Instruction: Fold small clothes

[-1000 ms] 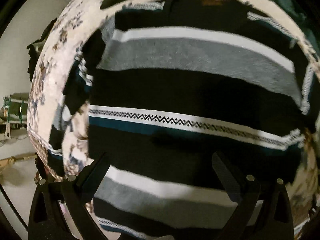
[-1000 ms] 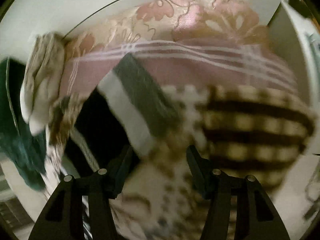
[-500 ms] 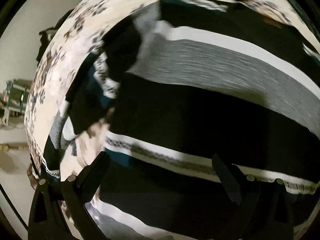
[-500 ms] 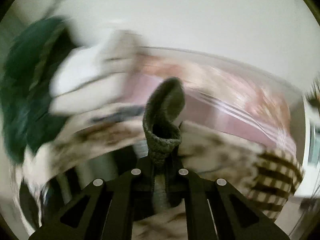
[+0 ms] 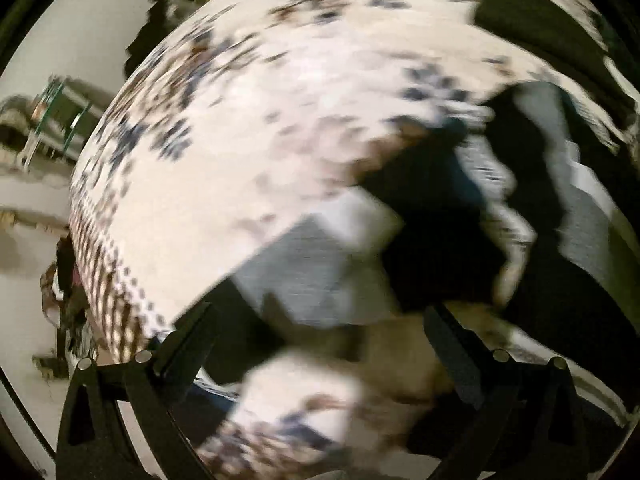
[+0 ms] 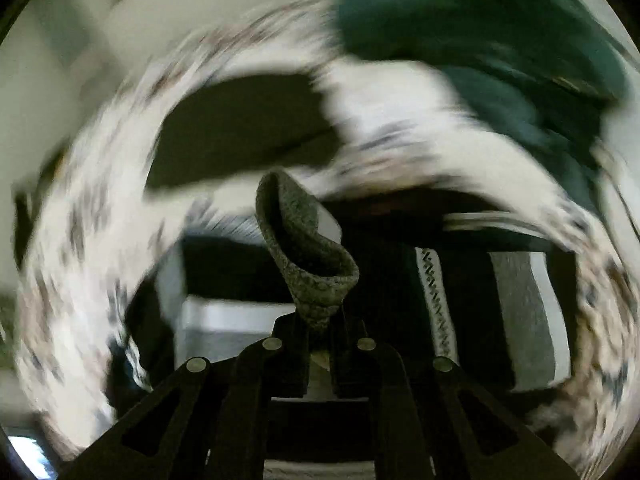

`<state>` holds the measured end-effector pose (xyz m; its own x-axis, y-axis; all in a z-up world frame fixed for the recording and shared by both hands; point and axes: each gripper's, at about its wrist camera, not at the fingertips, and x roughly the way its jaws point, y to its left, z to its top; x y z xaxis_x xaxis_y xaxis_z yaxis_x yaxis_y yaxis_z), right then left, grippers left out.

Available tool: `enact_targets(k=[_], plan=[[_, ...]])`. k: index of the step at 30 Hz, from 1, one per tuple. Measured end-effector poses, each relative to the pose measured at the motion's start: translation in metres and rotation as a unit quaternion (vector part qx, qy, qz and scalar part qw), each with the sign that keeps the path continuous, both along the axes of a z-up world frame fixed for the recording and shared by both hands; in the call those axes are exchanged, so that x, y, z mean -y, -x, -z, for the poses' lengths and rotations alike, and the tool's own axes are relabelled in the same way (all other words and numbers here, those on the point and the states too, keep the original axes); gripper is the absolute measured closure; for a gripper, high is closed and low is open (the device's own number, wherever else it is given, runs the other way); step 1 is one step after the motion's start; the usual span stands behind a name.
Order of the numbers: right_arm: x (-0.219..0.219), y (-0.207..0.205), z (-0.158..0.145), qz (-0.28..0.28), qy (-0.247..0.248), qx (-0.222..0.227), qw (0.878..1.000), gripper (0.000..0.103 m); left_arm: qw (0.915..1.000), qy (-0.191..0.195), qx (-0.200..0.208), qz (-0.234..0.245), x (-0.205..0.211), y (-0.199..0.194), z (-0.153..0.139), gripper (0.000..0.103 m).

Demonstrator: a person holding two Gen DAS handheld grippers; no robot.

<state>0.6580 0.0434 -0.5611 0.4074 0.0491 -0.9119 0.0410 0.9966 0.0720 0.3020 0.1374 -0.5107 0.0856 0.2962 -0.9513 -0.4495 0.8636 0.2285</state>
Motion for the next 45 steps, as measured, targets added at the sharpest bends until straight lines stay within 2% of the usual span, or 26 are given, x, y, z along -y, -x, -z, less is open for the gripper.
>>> enact_targets(k=[3,5,7,9,11,12,13,14,15,17,21,24,25,26,28,30,31,33,35,36,39,41,43,45], plan=[[-0.079,-0.003,0.053,-0.050,0.049,-0.039,0.997,0.096,0.9996,0.005,-0.006,-0.029,-0.033,0.014,0.006,0.000],[-0.104,0.004,0.072,-0.060,0.068,-0.051,0.995,0.096,0.9992,0.007,-0.006,-0.040,-0.048,0.022,0.007,0.000],[-0.117,0.008,0.086,-0.064,0.084,-0.062,0.992,0.095,0.9982,0.016,-0.008,-0.057,-0.061,0.035,0.008,0.000],[-0.111,0.009,0.092,-0.059,0.070,-0.104,0.990,0.087,0.9960,0.035,-0.011,-0.081,-0.074,0.054,0.005,0.000],[-0.091,0.016,0.088,-0.046,0.007,-0.138,0.989,0.064,0.9913,0.063,-0.003,-0.115,-0.089,0.080,-0.001,0.000],[-0.080,0.022,0.083,-0.035,-0.020,-0.146,0.988,0.042,0.9878,0.081,0.000,-0.133,-0.095,0.094,-0.003,0.000],[-0.068,0.026,0.077,-0.024,-0.036,-0.148,0.988,0.031,0.9801,0.111,0.003,-0.165,-0.105,0.117,-0.004,0.000],[-0.055,0.035,0.070,-0.012,-0.052,-0.148,0.987,0.029,0.9739,0.129,0.005,-0.187,-0.111,0.133,-0.004,0.000],[-0.040,0.047,0.063,0.001,-0.061,-0.152,0.987,0.029,0.9663,0.145,0.007,-0.212,-0.116,0.153,-0.002,0.000],[-0.013,0.068,0.054,0.023,-0.056,-0.164,0.985,0.029,0.9630,0.147,0.004,-0.226,-0.119,0.175,0.002,0.000],[0.038,0.107,0.055,0.054,-0.023,-0.195,0.979,0.029,0.9778,0.127,-0.034,-0.164,-0.102,0.164,0.025,0.000],[0.064,0.133,0.068,0.072,-0.002,-0.217,0.973,0.029,0.9916,0.068,-0.055,-0.095,-0.087,0.120,0.042,0.000],[0.071,0.140,0.073,0.078,0.004,-0.223,0.972,0.029,0.9932,0.050,-0.055,-0.089,-0.087,0.111,0.045,0.000],[0.074,0.146,0.076,0.083,0.008,-0.227,0.970,0.029,0.9936,0.016,-0.060,-0.094,-0.098,0.096,0.046,0.000],[0.079,0.156,0.081,0.088,0.016,-0.226,0.970,0.029,0.9899,0.011,-0.034,-0.138,-0.134,0.078,0.040,0.000],[0.081,0.164,0.082,0.089,0.015,-0.221,0.971,0.029,0.9839,-0.020,-0.014,-0.177,-0.166,0.070,0.027,0.000],[0.081,0.167,0.083,0.090,0.012,-0.220,0.971,0.029,0.9797,-0.046,-0.008,-0.195,-0.185,0.067,0.019,0.000],[0.080,0.172,0.081,0.092,0.005,-0.217,0.972,0.029,0.9694,-0.062,0.020,-0.236,-0.222,0.070,-0.003,0.000],[0.082,0.179,0.081,0.092,-0.003,-0.216,0.972,0.029,0.9634,-0.059,0.030,-0.260,-0.234,0.086,-0.013,0.000],[0.084,0.184,0.080,0.093,-0.005,-0.216,0.972,0.029,0.9624,-0.039,0.029,-0.267,-0.236,0.096,-0.015,0.000],[0.093,0.203,0.078,0.100,-0.014,-0.220,0.970,0.029,0.9638,0.006,0.020,-0.266,-0.206,0.124,-0.016,0.000],[0.102,0.216,0.076,0.107,-0.018,-0.224,0.969,0.029,0.9705,0.016,0.004,-0.241,-0.169,0.136,-0.010,0.000],[0.117,0.233,0.074,0.112,-0.019,-0.229,0.967,0.029,0.9799,0.045,-0.034,-0.191,-0.133,0.137,0.014,0.000],[0.127,0.248,0.073,0.116,-0.014,-0.235,0.965,0.029,0.9852,0.042,-0.073,-0.149,-0.106,0.130,0.041,0.000]])
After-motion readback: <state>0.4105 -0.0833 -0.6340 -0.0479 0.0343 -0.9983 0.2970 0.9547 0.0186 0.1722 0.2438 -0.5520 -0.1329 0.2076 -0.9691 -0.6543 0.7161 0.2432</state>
